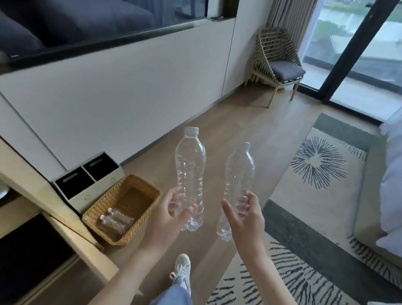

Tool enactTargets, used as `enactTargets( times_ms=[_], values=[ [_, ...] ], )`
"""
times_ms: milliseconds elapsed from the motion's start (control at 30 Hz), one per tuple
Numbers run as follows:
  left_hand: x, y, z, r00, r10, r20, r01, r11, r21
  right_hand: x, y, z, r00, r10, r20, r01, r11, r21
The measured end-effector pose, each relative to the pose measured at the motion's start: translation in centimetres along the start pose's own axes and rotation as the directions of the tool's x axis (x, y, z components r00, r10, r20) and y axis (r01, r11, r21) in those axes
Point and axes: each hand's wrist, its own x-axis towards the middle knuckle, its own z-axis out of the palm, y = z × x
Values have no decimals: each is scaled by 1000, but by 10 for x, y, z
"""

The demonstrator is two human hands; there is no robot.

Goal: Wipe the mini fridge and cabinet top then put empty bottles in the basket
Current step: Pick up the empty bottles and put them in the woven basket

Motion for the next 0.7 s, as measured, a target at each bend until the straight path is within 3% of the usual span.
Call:
enactTargets(
  times_ms=[267,467,700],
  values=[
    [129,-20,-12,977,-82,-197,66,994,-85,154,-10,78,975,-112,192,106,993,44],
    [238,-3,-29,950,-102,-296,72,991,-113,272,-45,125,953,-174,248,158,984,82],
    [319,-7,-43,887,-193,-419,137,978,-160,366,-65,194,886,-244,393,214,969,120]
  ],
)
